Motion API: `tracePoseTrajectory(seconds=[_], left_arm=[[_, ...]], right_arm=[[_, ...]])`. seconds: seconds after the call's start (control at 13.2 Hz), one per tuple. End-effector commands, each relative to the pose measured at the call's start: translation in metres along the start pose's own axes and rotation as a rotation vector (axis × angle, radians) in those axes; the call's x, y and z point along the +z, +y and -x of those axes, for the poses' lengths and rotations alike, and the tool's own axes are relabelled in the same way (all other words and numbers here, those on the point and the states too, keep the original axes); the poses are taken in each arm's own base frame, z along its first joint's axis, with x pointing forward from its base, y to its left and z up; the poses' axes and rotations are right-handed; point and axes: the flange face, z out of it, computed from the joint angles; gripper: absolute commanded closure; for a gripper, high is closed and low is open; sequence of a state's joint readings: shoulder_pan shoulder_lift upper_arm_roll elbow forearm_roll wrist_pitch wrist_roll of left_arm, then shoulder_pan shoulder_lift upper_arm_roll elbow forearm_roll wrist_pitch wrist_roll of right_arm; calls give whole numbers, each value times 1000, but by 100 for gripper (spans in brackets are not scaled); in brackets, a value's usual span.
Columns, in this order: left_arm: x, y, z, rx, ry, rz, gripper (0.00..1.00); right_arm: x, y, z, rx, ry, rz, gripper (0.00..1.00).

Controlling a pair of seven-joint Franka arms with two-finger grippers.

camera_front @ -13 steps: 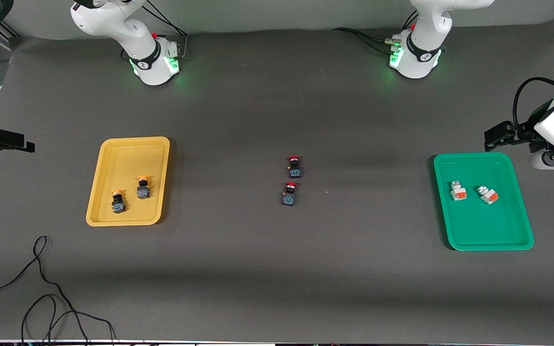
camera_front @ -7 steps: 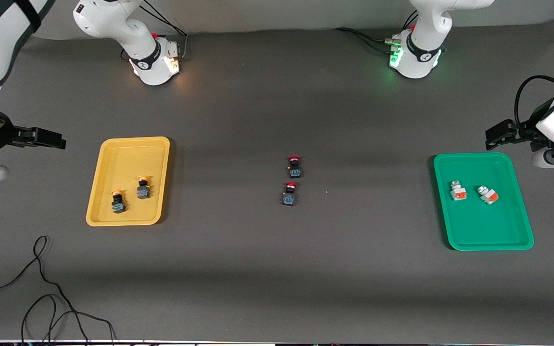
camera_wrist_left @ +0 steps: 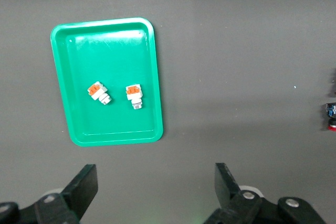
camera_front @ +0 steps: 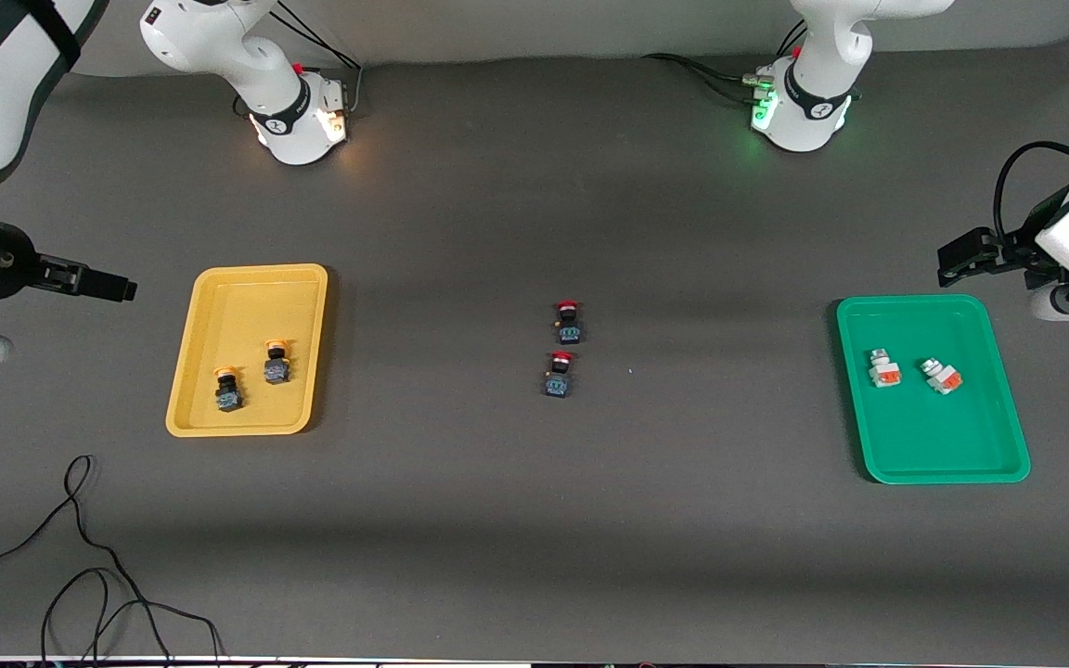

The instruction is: Place green and yellow buttons in trays

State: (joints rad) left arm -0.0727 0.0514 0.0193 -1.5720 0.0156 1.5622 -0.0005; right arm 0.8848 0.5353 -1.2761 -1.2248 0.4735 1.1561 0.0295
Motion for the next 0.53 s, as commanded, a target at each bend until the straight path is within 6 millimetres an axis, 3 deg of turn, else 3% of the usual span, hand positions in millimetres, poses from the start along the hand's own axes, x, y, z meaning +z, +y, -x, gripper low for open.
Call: tracePoseTrajectory(seconds=[0.0, 0.45], left_arm=[[-9, 3, 7, -11, -1, -6, 1], [-9, 4, 7, -9, -3, -6, 1]], right_arm=[[-13, 6, 3, 67, -41, -108, 0], [-18, 9, 18, -4, -48, -37, 0]])
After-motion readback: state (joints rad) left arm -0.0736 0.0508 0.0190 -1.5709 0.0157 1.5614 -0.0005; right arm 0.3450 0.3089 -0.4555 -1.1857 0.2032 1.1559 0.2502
